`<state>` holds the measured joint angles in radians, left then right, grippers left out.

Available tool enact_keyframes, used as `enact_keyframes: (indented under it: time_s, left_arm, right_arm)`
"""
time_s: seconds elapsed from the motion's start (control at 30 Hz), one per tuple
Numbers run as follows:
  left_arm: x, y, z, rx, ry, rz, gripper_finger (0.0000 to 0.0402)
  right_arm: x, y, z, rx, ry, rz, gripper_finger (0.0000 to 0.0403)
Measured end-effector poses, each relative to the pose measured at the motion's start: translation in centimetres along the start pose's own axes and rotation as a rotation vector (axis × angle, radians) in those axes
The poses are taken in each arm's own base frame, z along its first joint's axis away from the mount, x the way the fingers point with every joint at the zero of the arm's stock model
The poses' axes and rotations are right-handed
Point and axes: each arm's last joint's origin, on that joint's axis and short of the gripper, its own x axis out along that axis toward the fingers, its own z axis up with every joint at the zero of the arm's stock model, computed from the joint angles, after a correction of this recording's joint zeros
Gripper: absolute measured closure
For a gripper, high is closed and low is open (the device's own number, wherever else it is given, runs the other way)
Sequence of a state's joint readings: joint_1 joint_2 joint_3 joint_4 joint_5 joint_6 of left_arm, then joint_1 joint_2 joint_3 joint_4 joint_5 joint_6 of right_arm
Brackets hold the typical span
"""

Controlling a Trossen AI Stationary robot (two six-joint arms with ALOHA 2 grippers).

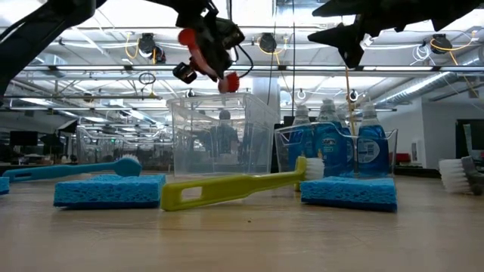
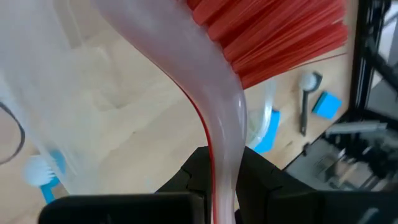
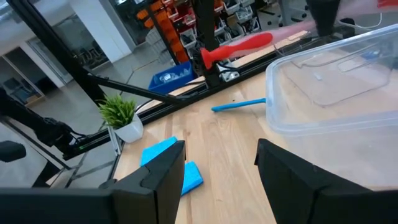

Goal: Pick & Place Kitchen Sink Supplies
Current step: Put the red dish brush into the transparent container

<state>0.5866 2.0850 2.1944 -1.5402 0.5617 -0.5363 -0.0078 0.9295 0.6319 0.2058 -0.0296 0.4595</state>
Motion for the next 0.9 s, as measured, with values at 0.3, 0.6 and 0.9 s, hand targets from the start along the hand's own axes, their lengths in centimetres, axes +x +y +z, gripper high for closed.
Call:
enact_keyframes:
  time_s: [0.3, 0.6, 0.9]
  left_arm:
    - [2.2, 1.3, 3.1, -0.129, 0.025, -0.066, 0.0358]
    - [4.6, 2.7, 5.2, -0.207, 0.113, -0.126, 0.0358]
    - [4.1, 4.4, 5.1, -0.294, 0.094, 0.021, 0.0358]
  right_arm:
    - [0.0, -0.1, 0.1, 0.001, -0.002, -0.006, 0.0218]
    - [0.0, -0.1, 0.0, 0.005, 0.002, 0.002, 0.0218]
    - [0.0, -0.1, 0.0, 0.005, 0.024, 0.036, 0.0218]
